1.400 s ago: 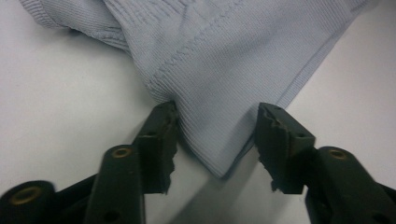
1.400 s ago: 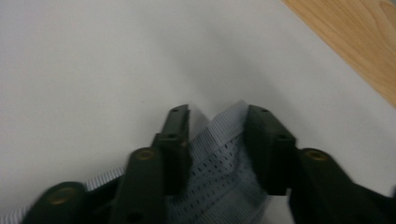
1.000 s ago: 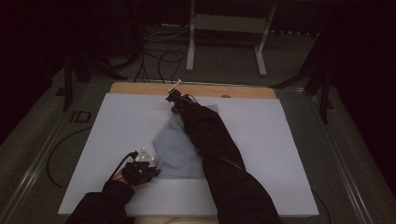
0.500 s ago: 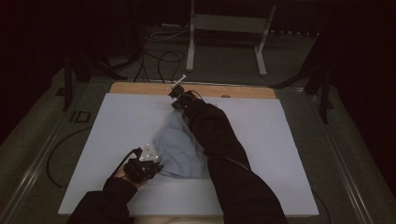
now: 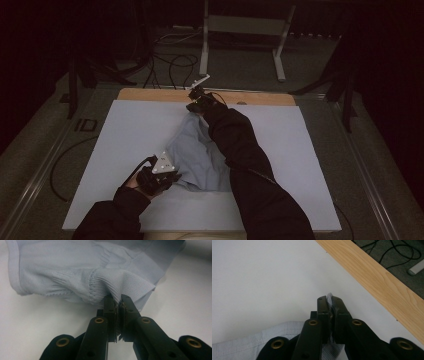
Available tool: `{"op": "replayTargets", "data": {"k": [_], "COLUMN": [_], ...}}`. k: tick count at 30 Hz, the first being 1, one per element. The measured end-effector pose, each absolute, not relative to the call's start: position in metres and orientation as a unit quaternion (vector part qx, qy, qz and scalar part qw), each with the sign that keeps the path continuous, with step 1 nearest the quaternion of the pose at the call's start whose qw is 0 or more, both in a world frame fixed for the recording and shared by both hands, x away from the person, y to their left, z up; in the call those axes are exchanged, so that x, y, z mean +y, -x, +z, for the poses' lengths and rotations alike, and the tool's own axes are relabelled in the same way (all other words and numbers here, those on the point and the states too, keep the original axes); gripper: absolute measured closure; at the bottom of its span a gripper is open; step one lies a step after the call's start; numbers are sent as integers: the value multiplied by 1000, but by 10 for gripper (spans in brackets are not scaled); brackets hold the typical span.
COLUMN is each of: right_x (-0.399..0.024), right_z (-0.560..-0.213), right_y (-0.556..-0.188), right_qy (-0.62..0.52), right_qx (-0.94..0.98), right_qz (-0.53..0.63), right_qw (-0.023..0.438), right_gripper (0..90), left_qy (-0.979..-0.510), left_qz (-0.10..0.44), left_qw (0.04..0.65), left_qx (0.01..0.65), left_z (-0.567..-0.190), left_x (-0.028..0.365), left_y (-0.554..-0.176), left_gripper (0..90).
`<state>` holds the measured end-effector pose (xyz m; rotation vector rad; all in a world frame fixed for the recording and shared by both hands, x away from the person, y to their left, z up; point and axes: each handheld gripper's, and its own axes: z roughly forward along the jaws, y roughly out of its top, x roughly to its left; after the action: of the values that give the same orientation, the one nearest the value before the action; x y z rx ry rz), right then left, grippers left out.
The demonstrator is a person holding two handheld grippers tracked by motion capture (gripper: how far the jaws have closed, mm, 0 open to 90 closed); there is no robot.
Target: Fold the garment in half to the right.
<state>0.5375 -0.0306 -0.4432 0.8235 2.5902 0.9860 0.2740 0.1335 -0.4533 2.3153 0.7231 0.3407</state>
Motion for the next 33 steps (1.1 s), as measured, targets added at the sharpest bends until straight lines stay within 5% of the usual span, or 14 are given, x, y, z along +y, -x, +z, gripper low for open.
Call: {"op": "replayTargets", "data": {"k": [33], "right_x": [-115], "right_z": [-403], "right_y": [-525], "right_qy": [-313], "right_qx": [856], "right_qz": [392], "right_qw": [124], "right_gripper": [872], "left_qy": [-920], "left_qz": [126], "left_qw": [342], "left_qx": [146], "left_z": [-416], "left_x": [62], "left_y": [-283], "left_gripper": [858]}}
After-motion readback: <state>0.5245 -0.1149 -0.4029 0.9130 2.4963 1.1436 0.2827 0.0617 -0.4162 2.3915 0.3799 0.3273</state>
